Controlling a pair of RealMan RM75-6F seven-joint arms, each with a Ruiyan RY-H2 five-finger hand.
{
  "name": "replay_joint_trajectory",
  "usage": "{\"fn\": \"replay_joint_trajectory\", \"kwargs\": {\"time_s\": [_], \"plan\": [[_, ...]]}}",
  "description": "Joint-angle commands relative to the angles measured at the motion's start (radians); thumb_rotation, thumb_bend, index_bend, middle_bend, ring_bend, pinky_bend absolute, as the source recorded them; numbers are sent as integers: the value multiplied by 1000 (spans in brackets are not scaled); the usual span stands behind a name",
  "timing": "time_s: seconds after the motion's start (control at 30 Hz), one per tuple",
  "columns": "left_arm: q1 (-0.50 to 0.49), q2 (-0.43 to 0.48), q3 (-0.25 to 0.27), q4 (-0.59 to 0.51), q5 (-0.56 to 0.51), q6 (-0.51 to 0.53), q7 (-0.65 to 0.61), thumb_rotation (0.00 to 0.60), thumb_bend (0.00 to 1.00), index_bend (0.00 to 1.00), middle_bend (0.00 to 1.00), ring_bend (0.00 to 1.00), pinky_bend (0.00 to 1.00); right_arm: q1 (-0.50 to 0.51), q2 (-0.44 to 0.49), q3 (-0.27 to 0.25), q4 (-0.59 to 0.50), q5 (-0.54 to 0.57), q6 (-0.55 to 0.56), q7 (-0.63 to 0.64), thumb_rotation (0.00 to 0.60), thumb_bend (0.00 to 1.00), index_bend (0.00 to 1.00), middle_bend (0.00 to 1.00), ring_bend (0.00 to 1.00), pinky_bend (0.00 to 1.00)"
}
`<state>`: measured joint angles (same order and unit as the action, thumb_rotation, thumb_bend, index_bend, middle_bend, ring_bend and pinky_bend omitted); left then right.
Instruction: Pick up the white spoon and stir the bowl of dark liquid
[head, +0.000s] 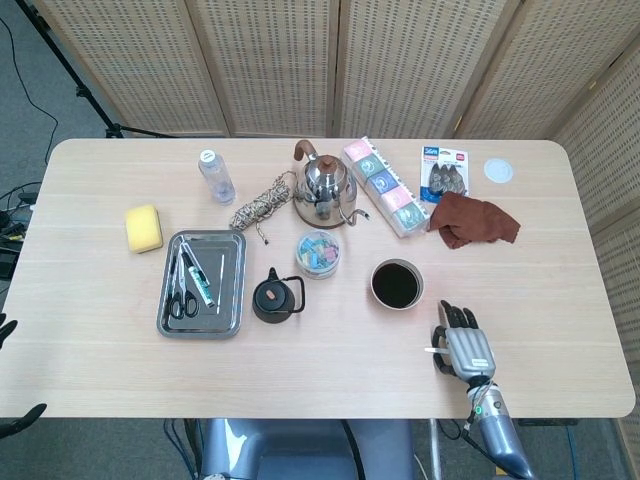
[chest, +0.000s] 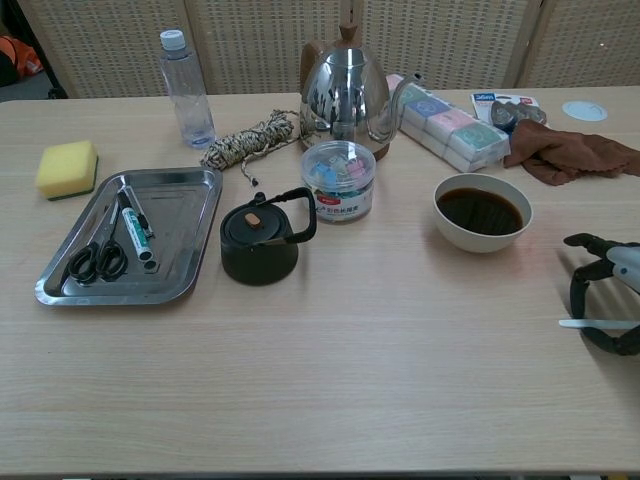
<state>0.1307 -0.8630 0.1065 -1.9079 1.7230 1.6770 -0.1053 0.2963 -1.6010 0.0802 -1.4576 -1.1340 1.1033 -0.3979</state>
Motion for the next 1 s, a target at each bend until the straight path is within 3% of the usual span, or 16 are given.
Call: {"fn": "replay_joint_trajectory", "kwargs": {"time_s": [0.03,0.23,0.63,0.77,1.0], "plan": [[0,0,0,0,0,0,1,600,0,0,0,0,0,3,6,0,-8,6,0,-9,600,436,504,0,0,0],[0,0,0,-1,-2,-1,1,600,0,0,0,0,0,1,21,-1,-30,-9,15,12,600,482,549,0,0,0],[-1,2,1,-2,0,-2,-3,600,0,0,0,0,0,-7,172,26,-242,-177,91,224,600,516,552,0,0,0],[-2,4,2,-1,1,-5,-5,600,0,0,0,0,0,18,236,59,-334,-235,85,334,600,517,552,0,0,0],[-3,7,4,0,6,-6,-11,600,0,0,0,0,0,85,279,136,-430,-192,-3,498,600,517,554,0,0,0]]}}
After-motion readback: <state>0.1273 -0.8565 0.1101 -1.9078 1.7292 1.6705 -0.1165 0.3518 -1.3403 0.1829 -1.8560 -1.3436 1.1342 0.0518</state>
